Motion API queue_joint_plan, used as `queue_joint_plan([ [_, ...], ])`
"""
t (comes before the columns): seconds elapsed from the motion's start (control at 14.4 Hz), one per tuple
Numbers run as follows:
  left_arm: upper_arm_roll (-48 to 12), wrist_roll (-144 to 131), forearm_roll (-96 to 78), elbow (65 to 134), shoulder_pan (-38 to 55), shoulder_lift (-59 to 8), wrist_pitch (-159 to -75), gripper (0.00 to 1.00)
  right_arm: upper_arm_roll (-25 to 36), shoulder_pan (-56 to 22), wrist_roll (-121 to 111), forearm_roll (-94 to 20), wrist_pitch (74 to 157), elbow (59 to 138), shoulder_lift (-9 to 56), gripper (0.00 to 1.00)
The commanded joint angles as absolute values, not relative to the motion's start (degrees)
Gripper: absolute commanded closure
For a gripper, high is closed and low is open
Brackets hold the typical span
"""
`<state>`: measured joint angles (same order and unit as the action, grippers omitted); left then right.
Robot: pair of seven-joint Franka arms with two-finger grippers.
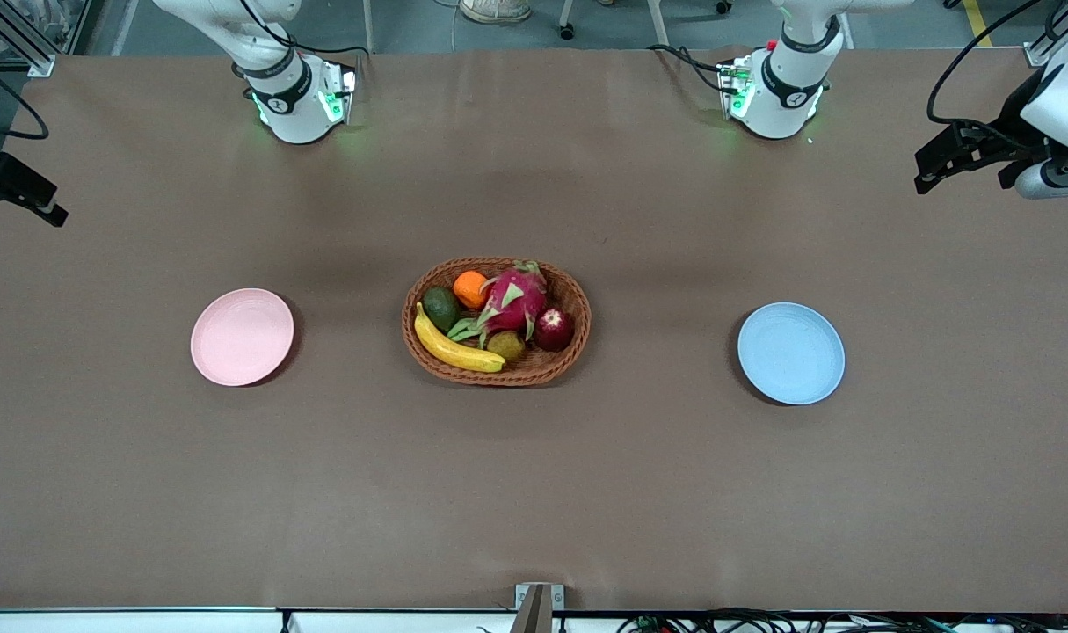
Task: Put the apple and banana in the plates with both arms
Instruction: 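Move the left gripper from rest toward the fruit basket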
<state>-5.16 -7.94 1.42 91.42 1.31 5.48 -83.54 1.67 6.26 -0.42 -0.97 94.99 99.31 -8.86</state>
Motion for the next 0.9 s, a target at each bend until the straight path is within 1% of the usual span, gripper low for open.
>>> queue_joint_plan([
  [0.0, -5.1, -7.6, 1.6, 90.0, 1.3, 4.6, -83.1, 0.0, 1.1, 6.5, -0.8, -0.7, 94.2, 99.5, -9.8, 0.0],
  [0.21, -5.1, -7.6, 1.8, 88.9, 1.8, 3.4, -83.1, 0.0, 1.1, 6.5, -2.1, -0.7, 94.3, 99.1, -9.8, 0.0],
  [0.35, -5.4, -7.4, 1.8, 87.2, 2.3, 0.5, -83.1, 0.0, 1.1, 6.5, -2.1, -0.8, 94.3, 99.1, -9.8, 0.0],
  [0.49, -6.2, -7.5, 0.4, 87.1, 2.7, -2.7, -83.5, 0.0, 1.1, 6.4, -2.0, -0.8, 94.4, 99.1, -9.7, 0.0],
  [0.83, -10.3, -11.5, -1.7, 87.6, 5.0, -10.9, -91.8, 0.0, 0.9, 6.5, -2.4, -0.8, 94.7, 99.1, -9.7, 0.0],
])
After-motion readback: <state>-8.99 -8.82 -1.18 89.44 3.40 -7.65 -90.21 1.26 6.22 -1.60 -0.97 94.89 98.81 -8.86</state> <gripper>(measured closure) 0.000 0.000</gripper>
